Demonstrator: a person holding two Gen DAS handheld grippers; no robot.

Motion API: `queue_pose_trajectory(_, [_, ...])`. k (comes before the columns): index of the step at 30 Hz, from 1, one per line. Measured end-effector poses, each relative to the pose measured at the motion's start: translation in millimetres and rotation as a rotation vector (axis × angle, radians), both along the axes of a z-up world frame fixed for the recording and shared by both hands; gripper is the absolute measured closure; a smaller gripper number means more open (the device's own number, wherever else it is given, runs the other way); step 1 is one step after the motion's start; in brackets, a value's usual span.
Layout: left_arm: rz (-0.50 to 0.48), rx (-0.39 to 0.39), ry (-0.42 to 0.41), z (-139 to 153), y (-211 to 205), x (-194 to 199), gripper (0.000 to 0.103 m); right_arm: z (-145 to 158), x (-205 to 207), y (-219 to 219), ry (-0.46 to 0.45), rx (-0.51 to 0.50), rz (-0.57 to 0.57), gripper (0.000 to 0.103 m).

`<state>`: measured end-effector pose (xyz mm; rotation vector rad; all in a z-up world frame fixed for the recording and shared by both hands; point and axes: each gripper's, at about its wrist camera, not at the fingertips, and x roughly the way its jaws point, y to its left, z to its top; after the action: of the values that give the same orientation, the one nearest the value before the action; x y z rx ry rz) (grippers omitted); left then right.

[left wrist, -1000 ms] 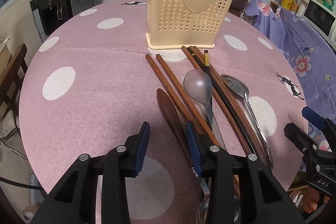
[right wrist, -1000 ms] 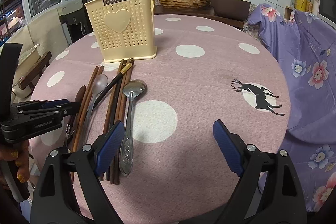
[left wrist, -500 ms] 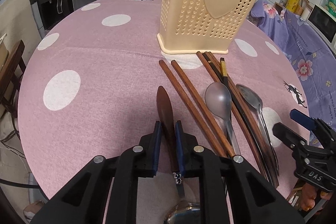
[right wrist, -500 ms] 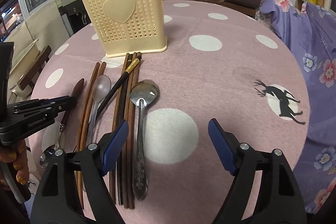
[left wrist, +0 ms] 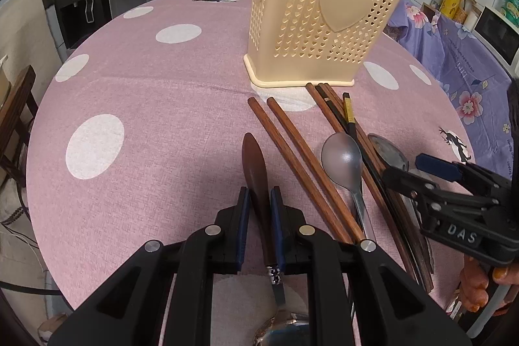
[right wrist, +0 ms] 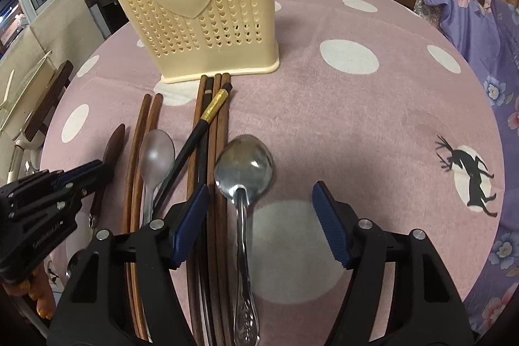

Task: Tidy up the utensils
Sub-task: 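Close the right tool on the steel spoon's handle while the left tool holds its spoon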

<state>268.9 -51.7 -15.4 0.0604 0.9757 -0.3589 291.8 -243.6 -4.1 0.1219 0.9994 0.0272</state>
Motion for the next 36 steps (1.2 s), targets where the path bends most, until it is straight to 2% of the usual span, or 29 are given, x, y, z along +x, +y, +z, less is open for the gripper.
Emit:
queue_pose_trajectory(2, [0.001, 0.004, -0.001, -0.1, -0.3, 0.4, 0.088, 0.2, 5.8, 0.2, 0.007, -0.001, -0.005, 0.041])
queue_pose_trajectory(6, [0.005, 0.011, -0.005, -0.4, -1.5, 2.7, 0.088, 1.6, 12.0, -0.3, 0.02, 0.014, 0.002, 0.057])
queue_pose_trajectory(9, [0.005, 0.02, -0.004, 0.0, -2.7, 5.5, 0.088, 2.4, 12.4, -2.0, 0.03, 0.023, 0.018, 0.061])
queue_pose_trajectory(13, [0.005, 0.025, -0.001, 0.4, -3.0, 9.2, 0.088, 3.8, 13.9, -11.1, 0.043, 0.031, 0.006, 0.062])
queue_pose_trajectory(17, [0.003, 0.028, -0.006, 0.3, -3.6, 9.4, 0.088, 2.2, 14.3, -26.0, 0.047, -0.004, -0.024, 0.062])
queue_pose_trajectory(23, [0.002, 0.034, -0.005, 0.4, -4.6, 10.1, 0.088, 2.6, 11.1, -41.1, 0.06, 0.031, -0.056, 0.061])
queue_pose_trajectory(27, [0.0, 0.044, -0.001, 0.9, -6.2, 12.0, 0.088, 2.9, 10.5, -33.2, 0.074, 0.017, -0.054, 0.05])
queue_pose_trajectory(32, [-0.003, 0.043, 0.019, 1.8, -10.2, 18.3, 0.08, 2.8, 9.9, -22.7, 0.095, -0.007, -0.09, 0.05])
queue_pose_trajectory(36, [-0.003, 0.079, 0.012, 1.5, -17.2, 24.4, 0.08, 2.6, 15.2, -20.4, 0.103, -0.04, -0.114, 0.054])
